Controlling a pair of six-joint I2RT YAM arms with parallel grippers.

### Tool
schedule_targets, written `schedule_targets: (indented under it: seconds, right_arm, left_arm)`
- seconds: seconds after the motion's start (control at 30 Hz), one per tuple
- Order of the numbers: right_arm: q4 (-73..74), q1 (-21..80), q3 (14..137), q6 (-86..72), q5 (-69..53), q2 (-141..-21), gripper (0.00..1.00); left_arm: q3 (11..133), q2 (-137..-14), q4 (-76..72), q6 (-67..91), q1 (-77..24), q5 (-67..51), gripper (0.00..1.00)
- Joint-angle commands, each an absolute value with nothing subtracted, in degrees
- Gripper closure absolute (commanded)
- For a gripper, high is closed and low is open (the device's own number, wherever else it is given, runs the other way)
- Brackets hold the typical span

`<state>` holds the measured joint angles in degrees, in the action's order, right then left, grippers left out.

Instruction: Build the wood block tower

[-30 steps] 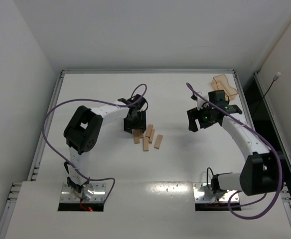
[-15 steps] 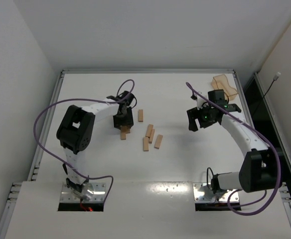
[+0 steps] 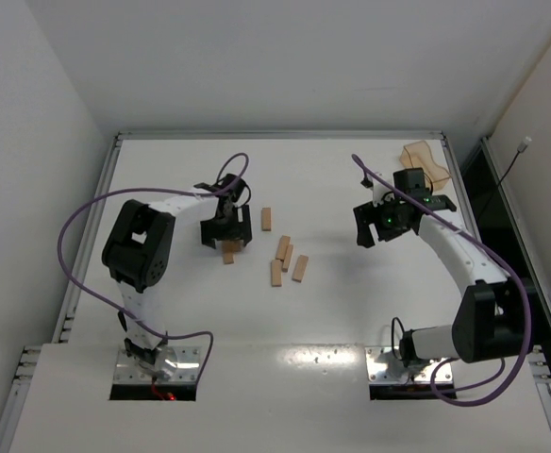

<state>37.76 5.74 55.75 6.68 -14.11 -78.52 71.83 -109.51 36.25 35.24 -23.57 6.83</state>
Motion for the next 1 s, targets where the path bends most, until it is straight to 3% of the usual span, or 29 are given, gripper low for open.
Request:
schedule_targets:
  seconds: [0.0,0.37,0.63,0.9,0.97]
  right_arm:
    - [36.1,5.4,57.5,7.1,-15.7,-78.0,0.27]
    - [36.1,5.4,57.0,7.1,-15.7,-77.4,0.27]
    - [36.1,5.4,57.0,7.1,-15.7,-76.9,0.27]
    - [36.1,5.4,56.4,7.1,-15.7,-76.9,0.27]
    - [36.1,5.4,56.4,7.1,-15.1,-76.9,0.27]
  left_arm:
    - [73.9,-107.3,36.5,33.3,-23.6,6.5,0.16]
    - [81.8,-112.8,36.5,31.3,-23.6,7.6,0.25]
    - [80.6,-113.4,35.9,31.3,-23.6,5.9,0.32]
    - [78.8,-113.4,35.4,31.8,-23.6,5.3,0.56]
    - [77.4,-112.8,35.4,31.8,-23.6,4.7,0.58]
